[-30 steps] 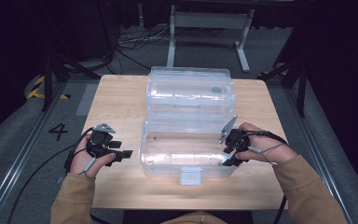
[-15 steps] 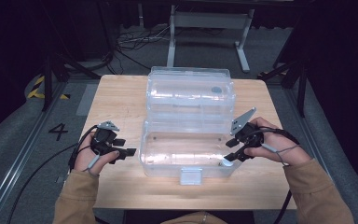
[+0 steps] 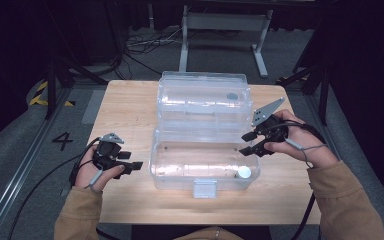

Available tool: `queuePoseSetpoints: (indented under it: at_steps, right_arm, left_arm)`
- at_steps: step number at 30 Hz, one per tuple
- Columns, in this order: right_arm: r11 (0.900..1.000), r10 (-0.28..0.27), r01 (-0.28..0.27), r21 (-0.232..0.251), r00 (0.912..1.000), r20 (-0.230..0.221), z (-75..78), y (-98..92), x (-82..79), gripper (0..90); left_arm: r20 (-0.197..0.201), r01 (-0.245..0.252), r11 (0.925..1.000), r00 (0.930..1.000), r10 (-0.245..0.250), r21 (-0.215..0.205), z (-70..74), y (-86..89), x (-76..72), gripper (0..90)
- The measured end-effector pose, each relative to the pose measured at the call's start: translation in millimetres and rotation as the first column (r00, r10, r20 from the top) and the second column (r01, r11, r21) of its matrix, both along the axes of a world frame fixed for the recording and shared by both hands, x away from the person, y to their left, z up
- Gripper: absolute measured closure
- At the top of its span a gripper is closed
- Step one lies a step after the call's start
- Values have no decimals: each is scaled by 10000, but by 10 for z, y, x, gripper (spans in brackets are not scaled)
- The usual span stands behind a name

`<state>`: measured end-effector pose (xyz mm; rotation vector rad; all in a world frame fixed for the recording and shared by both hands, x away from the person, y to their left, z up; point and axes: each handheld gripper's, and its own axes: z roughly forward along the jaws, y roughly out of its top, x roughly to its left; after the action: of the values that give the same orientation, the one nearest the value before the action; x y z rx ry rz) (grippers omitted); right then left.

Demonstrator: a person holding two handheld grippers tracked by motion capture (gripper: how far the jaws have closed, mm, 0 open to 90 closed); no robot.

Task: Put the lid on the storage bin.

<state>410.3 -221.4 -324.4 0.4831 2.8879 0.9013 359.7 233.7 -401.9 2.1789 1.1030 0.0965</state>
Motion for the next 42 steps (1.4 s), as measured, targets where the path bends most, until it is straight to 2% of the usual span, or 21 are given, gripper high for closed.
queuePoseSetpoints:
  at_steps: [4, 5, 8, 12, 15, 22, 29, 33, 38, 42]
  right_arm:
    - [9997, -212, 209, 142, 9995, 238, 84, 17, 64, 473]
    - [9993, -336, 328, 202, 9985, 435, 130, 27, 96, 472]
    - [9983, -479, 460, 352, 9974, 538, 166, 41, 123, 472]
    - [9955, -791, 737, 592, 9924, 946, 248, 59, 202, 473]
    - [9924, -1016, 936, 798, 9895, 1027, 302, 72, 261, 479]
    - [9816, -1751, 1631, 991, 9763, 1269, 368, 115, 418, 486]
    - [9713, -2229, 2050, 1210, 9615, 1606, 374, 122, 582, 482]
    - [9679, -2341, 2162, 1283, 9612, 1460, 341, 130, 668, 496]
    - [9727, -2208, 2115, 954, 9701, 1006, 282, 145, 756, 567]
    - [9744, -2112, 2057, 912, 9759, 557, 234, 154, 799, 625]
  left_arm:
    - [-7, -63, 10000, 10000, 63, -31, 0, 26, -26, 362]
    - [4, -64, 10000, 10000, 64, -24, -1, 36, -36, 362]
    - [-8, -91, 10000, 10000, 91, -14, -4, 43, -45, 361]
    - [-4, -102, 9999, 9999, 102, -38, -2, 41, -48, 360]
    - [7, -88, 10000, 10000, 88, -44, -2, 39, -41, 360]
    - [-17, -61, 10000, 10000, 61, -59, -7, 33, -32, 359]
    - [32, -58, 9999, 10000, 59, -115, -5, 41, -33, 359]
    - [3, -53, 9999, 10000, 53, -158, -8, 41, -31, 360]
    - [-38, -81, 9998, 10000, 80, -189, -20, 43, -26, 360]
    - [-18, -55, 9998, 10000, 55, -201, -8, 45, -30, 360]
